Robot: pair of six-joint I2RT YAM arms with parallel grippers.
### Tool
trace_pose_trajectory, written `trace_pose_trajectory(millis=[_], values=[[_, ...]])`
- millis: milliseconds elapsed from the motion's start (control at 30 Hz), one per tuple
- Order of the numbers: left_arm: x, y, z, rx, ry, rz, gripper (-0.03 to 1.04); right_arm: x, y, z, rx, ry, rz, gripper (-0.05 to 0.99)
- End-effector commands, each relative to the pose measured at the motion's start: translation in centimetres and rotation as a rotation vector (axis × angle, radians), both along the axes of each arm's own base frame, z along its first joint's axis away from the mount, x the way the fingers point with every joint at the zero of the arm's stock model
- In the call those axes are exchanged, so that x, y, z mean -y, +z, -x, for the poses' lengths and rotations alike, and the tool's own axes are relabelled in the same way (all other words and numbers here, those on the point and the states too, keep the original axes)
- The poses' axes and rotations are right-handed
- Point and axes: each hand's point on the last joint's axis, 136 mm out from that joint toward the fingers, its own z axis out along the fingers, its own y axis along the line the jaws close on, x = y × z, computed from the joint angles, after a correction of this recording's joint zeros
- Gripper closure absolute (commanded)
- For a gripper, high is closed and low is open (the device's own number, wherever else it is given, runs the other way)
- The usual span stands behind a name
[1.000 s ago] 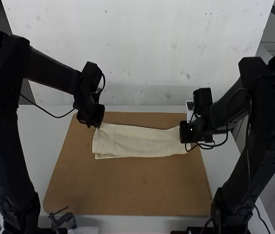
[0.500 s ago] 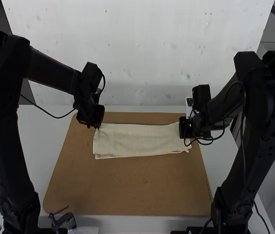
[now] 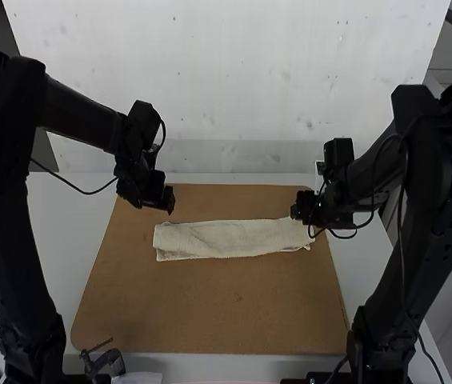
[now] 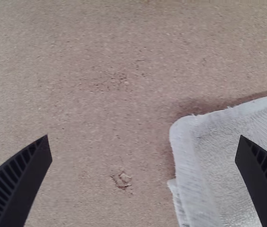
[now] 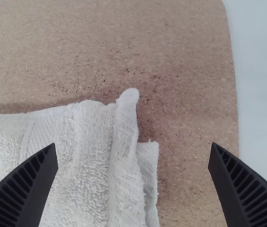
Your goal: Fold the towel.
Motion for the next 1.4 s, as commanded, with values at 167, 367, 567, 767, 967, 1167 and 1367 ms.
trace_pose_trajectory(millis=[167, 367, 567, 767, 967, 1167, 1367], values=[[-1.9, 4.0, -0.7, 0.106, 0.045, 0.018, 0.00, 0.0, -0.5, -0.1, -0.069, -0.039, -0.064, 0.15], [-1.6, 4.1, 0.2, 0.109, 0.031, 0.019, 0.00, -0.7, -3.2, 0.3, -0.157, -0.039, -0.066, 0.46], [-1.8, 3.9, 0.6, 0.108, 0.033, 0.018, 0.00, -1.2, -3.3, 0.4, -0.162, -0.033, -0.059, 0.84], [-1.6, 3.9, 0.7, 0.106, 0.026, 0.017, 0.00, -0.7, -2.4, 0.0, -0.145, -0.046, -0.060, 0.91], [-1.6, 3.9, 0.8, 0.108, 0.026, 0.016, 0.00, 2.9, -1.0, -0.7, -0.110, -0.105, -0.042, 0.91], [-2.6, 4.4, 1.1, 0.123, 0.043, 0.016, 0.00, 8.7, 0.6, -1.6, -0.074, -0.190, -0.039, 0.91], [-3.6, 5.1, 1.4, 0.144, 0.048, 0.012, 0.00, 14.0, 2.4, -2.7, -0.040, -0.267, -0.010, 0.91]])
